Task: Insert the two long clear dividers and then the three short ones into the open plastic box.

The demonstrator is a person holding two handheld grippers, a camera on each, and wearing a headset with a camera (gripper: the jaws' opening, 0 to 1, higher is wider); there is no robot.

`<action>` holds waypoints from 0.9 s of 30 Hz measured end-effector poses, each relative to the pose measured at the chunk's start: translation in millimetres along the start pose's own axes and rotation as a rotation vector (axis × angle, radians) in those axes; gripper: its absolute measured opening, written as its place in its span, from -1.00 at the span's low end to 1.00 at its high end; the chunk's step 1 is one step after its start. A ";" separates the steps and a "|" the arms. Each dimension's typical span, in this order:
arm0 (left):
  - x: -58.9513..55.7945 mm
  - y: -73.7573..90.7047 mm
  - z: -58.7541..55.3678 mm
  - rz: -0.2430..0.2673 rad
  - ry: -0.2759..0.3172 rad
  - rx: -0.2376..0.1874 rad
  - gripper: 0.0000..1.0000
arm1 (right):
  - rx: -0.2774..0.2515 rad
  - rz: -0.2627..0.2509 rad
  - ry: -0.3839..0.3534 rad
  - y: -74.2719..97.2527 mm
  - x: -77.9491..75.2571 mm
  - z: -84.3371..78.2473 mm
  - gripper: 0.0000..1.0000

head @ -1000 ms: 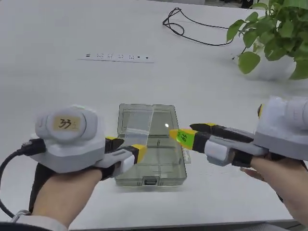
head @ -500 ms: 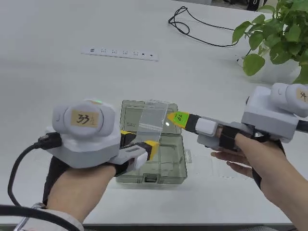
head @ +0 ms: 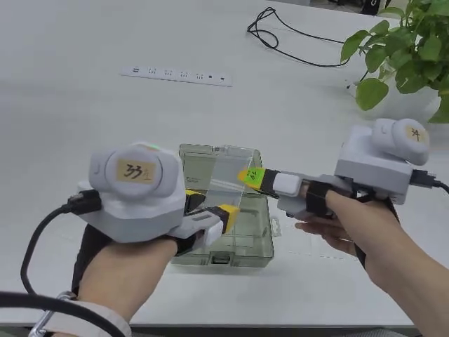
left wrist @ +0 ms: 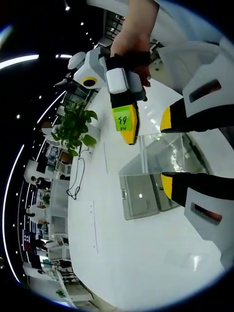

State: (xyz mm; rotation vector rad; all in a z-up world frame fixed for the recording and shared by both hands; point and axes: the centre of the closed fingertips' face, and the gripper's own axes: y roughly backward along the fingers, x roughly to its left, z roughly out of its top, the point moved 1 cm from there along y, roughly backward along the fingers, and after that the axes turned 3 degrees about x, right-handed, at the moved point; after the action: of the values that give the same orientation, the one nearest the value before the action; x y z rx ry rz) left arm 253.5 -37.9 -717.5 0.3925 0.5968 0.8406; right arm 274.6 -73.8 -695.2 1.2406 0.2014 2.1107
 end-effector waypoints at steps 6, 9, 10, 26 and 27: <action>-2.0 -1.0 -3.3 -0.006 0.018 0.003 -0.40 | 0.023 -0.001 0.007 -2.8 0.4 -3.9 -0.94; -1.4 -1.0 -5.8 -0.016 0.043 0.002 -0.40 | 0.032 -0.008 0.018 -3.5 0.9 -6.2 -0.94; -0.9 -1.0 -5.9 -0.016 0.043 0.000 -0.40 | 0.032 -0.007 0.022 -3.4 1.5 -6.3 -0.94; -7.7 1.3 -10.8 -0.027 0.096 -0.011 -0.40 | 0.116 -0.027 0.105 0.5 7.2 -10.2 -0.97; -7.6 0.6 -10.6 -0.029 0.097 -0.013 -0.40 | 0.118 -0.029 0.106 0.5 7.1 -10.1 -0.97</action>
State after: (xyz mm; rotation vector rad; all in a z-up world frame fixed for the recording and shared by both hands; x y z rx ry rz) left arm 242.5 -42.5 -722.8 0.3317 0.6845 0.8388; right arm 263.7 -67.8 -695.3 1.1863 0.3927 2.1676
